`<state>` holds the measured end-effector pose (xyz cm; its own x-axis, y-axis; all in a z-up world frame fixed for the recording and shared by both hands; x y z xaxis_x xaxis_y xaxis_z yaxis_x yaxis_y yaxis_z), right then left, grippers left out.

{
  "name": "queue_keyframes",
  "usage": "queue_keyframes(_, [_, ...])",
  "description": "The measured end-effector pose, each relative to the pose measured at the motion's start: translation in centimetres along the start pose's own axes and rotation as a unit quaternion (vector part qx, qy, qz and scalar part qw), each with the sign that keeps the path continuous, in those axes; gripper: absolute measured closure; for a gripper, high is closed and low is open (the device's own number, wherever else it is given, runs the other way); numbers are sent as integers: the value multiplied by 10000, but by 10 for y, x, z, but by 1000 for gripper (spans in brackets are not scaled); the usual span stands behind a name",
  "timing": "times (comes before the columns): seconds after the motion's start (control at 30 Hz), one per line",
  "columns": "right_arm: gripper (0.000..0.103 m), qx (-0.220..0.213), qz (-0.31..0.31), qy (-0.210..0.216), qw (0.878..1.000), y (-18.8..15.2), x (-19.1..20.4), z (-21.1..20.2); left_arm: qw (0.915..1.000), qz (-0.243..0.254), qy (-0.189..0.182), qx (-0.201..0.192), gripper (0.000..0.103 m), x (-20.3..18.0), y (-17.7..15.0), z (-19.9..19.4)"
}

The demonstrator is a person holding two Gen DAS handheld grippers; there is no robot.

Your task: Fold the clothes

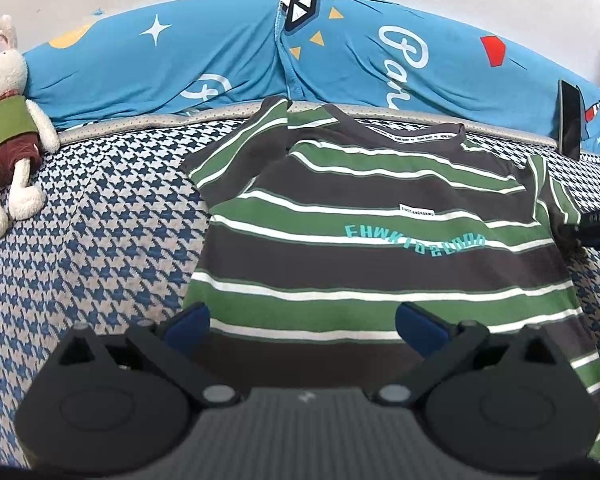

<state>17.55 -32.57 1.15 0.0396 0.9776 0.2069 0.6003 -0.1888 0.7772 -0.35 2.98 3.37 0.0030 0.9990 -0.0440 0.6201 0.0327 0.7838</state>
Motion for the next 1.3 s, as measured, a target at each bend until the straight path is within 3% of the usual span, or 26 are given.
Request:
queue_keyframes(0.1, [100, -81, -251, -108, 9996, -1, 7, -2, 10000, -57, 53, -12, 0, 4, 2, 1])
queue_keyframes(0.37, [100, -571, -256, -1346, 9889, 15, -16, -40, 9983, -519, 267, 22, 0, 25, 8, 4])
queue_keyframes(0.43, [100, -581, -127, -1493, 9870, 16, -25, -47, 9974, -649, 316, 57, 0, 31, 9, 6])
queue_keyframes(0.6, [99, -556, 638, -691, 9940, 23, -41, -44, 9965, -671, 491, 29, 0, 36, 8, 7])
queue_keyframes(0.77, [87, -526, 867, -115, 9948, 27, -43, -26, 9969, -643, 447, 35, 0, 36, 7, 5])
queue_keyframes(0.87, [76, -542, 850, -135, 9948, 27, -43, -14, 9970, -654, 407, 40, 0, 35, 7, 5])
queue_keyframes(1.03, [68, -568, 814, -178, 9949, 27, -43, 5, 9969, -697, 344, 83, 0, 34, 7, 5])
queue_keyframes(1.23, [66, -540, 610, -352, 9961, 23, -37, 24, 9962, -797, 312, 168, 0, 37, 6, 6])
queue_keyframes(1.3, [73, -570, 495, -332, 9966, 23, -31, 25, 9960, -815, 313, 194, 0, 37, 6, 7])
Point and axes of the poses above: each gripper's, at about its wrist camera, not at the fingertips, and z roughly the way its jaws point, x to its left, y to its top, the point moved 3 cm from there along z, roughly the way its jaws point, and after that the axes turned 12 degrees about -x, right-handed, at the moved point
